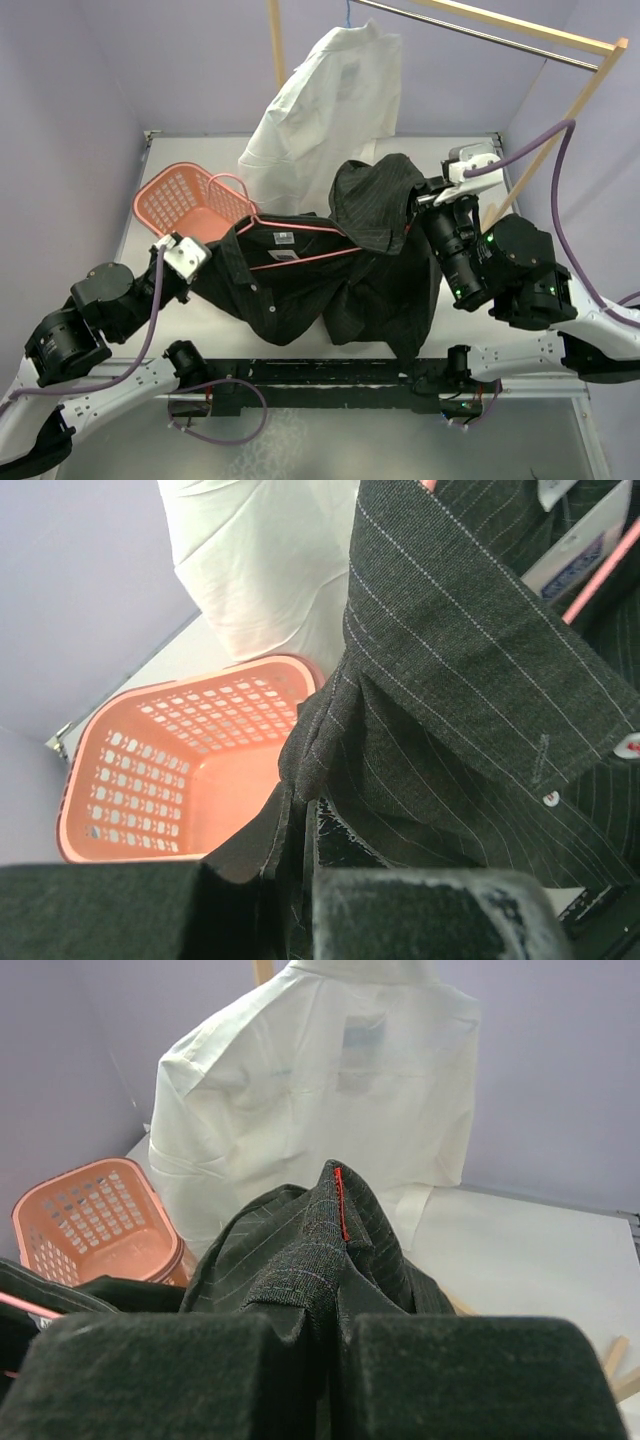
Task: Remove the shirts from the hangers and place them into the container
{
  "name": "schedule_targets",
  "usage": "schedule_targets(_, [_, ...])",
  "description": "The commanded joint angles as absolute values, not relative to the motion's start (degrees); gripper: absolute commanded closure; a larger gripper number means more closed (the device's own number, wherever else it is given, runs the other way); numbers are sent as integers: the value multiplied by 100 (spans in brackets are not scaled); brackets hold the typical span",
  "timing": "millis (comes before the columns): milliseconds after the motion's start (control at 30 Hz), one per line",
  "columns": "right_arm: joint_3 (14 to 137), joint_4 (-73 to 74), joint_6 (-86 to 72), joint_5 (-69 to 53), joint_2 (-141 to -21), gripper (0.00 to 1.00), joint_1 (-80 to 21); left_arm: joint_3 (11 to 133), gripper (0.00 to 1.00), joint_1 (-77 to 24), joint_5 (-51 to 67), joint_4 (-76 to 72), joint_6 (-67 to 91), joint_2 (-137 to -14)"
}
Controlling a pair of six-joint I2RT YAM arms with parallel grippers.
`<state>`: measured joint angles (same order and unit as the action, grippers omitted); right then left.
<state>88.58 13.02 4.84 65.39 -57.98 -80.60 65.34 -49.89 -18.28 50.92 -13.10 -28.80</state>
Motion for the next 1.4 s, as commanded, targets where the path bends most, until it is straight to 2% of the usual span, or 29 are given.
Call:
schedule_targets(0, [9309,1340,699,6693,-6002,100,-8053,6654,100,-4966,-1215,4772,-1409,-2760])
schedule_targets(333, [8588,819,932,7104,-5561,100,-7928,6855,100,-4956,421,4641,-1456,-2102])
schedule_targets(767, [8151,3729,-1727,6782,-4859,100,-7928,6897,100,-4955,417,4588,-1376,-2011])
schedule_targets(800, [8103,3849,-1858,6668,-4761,97,-7928,6898,100,-4957,415,4602,-1373,-2031])
schedule_targets(833, [8047,3944,-1998,6399,-4663,85,-7928,6907,100,-4957,395,4617,-1371,-2049])
schedule_targets(867, [7991,3990,-2045,6085,-4567,67,-7928,6908,100,-4957,377,4630,-1372,-2079])
schedule_targets(933, [7848,3959,-2109,5399,-4401,43,-7928,6921,100,-4957,353,4632,-1374,-2126])
schedule_targets(1000, [7740,3930,-2327,4844,-4299,35,-7928,6917,100,-4954,343,4617,-1369,-2171])
schedule_targets(1067, [7645,4022,-2515,4204,-4268,32,-7928,6917,100,-4956,357,4597,-1374,-2225])
schedule_targets(1200, [7469,3893,-2569,3228,-4388,34,-7928,6983,100,-4953,410,4643,-1393,-2347])
schedule_targets(1367, [7665,4085,-2505,3883,-4784,37,-7928,7026,100,-4955,491,4701,-1406,-2354])
